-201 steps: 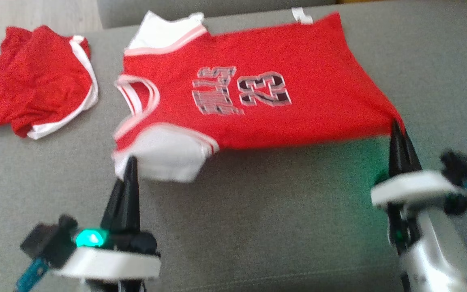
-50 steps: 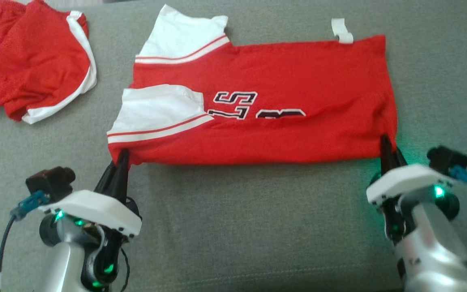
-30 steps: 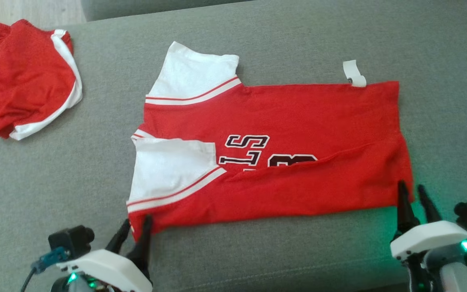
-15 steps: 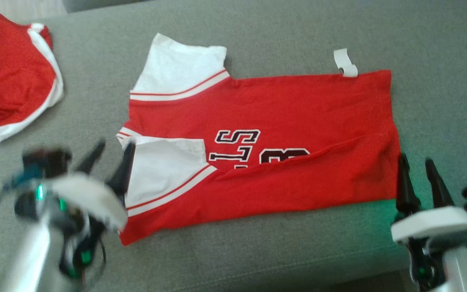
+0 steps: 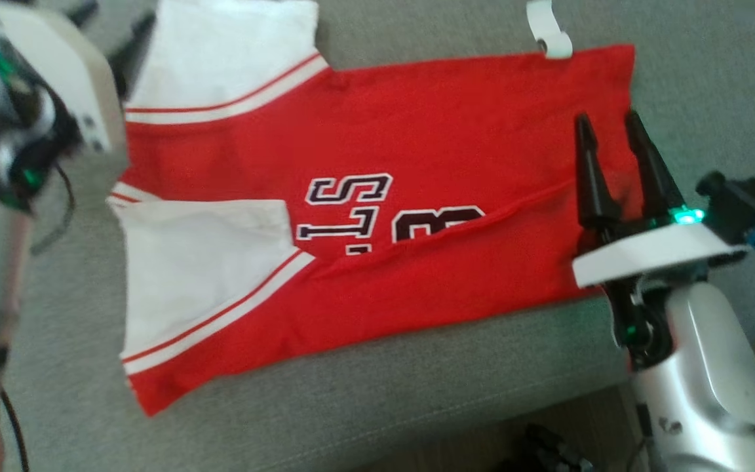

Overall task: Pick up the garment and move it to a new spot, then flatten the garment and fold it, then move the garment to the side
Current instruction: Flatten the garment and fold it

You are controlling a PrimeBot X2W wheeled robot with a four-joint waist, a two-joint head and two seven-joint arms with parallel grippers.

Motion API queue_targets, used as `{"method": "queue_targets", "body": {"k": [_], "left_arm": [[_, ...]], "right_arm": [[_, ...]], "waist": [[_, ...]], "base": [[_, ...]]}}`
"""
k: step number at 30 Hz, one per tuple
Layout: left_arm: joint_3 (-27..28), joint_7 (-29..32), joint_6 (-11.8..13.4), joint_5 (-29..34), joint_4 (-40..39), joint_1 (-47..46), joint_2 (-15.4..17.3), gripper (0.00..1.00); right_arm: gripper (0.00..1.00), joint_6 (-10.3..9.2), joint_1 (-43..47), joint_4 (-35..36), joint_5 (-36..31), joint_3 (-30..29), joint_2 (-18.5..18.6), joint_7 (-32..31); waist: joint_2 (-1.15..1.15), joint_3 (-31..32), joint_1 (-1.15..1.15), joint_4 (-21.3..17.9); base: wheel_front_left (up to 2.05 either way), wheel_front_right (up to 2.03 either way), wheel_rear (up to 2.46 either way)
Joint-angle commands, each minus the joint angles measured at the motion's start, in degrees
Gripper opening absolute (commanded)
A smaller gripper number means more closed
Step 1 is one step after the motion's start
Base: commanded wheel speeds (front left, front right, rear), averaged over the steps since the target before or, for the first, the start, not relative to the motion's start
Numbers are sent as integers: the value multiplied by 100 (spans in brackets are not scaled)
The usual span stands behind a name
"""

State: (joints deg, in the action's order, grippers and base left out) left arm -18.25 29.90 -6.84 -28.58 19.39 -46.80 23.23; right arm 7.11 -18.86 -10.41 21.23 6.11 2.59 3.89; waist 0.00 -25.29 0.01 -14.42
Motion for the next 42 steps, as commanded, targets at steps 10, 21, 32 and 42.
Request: {"method": "queue_targets", "body": {"k": [10,21,32,42], "left_arm": [[-113,402,-26,69,785,-1138,478,100],[-189,379,48,99,1322,-1412,538,0],[-318,-377,-37,-246,846,-1201,299,0],[-131,-1225,59,-577,-217,-454,127,0]], "right_arm": [[100,37,-495,-21,207,563,29,310],[100,37,-536,-22,209,588,29,426],[100,37,-1283,-230,-1164,-77,229,-899],[100,37,-1642,-848,-1381,-245,1045,-2194]], "waist": [[0,-583,-1,-642],[0,-609,-1,-859],[0,-315,-1,-397],[0,-113,-1,165]], "base": [[0,0,0],[0,0,0],[0,0,0],[0,0,0]]}}
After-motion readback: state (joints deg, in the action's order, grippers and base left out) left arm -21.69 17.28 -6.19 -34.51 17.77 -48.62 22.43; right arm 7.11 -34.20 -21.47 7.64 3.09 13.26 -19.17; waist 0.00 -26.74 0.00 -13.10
